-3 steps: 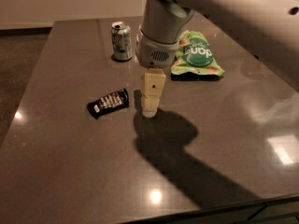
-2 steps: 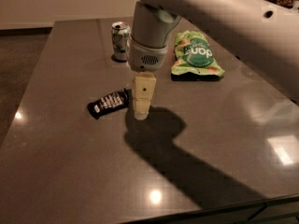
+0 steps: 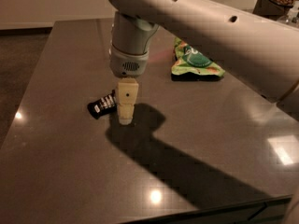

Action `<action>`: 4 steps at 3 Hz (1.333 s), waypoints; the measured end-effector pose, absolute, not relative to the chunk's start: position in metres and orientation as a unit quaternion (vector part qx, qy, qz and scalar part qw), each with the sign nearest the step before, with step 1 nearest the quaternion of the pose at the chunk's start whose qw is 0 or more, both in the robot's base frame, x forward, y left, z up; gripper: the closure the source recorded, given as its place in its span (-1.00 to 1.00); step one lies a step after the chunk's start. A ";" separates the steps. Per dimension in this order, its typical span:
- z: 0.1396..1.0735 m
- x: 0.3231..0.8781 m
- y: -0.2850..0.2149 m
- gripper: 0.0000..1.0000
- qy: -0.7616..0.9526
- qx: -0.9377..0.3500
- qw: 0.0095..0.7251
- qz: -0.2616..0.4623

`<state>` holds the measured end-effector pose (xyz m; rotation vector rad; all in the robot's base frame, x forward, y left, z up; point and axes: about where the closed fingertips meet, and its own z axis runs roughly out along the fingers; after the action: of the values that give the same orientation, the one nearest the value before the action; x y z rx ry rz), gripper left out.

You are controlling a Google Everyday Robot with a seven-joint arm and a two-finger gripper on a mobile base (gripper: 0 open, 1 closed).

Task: Pick rxbar chocolate

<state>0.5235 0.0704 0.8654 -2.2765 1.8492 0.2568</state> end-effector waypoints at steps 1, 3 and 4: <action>0.852 0.527 0.086 -1.00 0.613 -0.781 0.081 0.088; 0.836 0.531 0.093 -0.65 0.607 -0.786 0.061 0.095; 0.835 0.530 0.095 -0.03 0.606 -0.787 0.057 0.103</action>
Offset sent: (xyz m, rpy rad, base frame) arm 0.0062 0.0239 -0.0293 -0.0613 0.0568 0.0696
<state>0.5300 0.0946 0.8349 -2.3865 1.8375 0.3130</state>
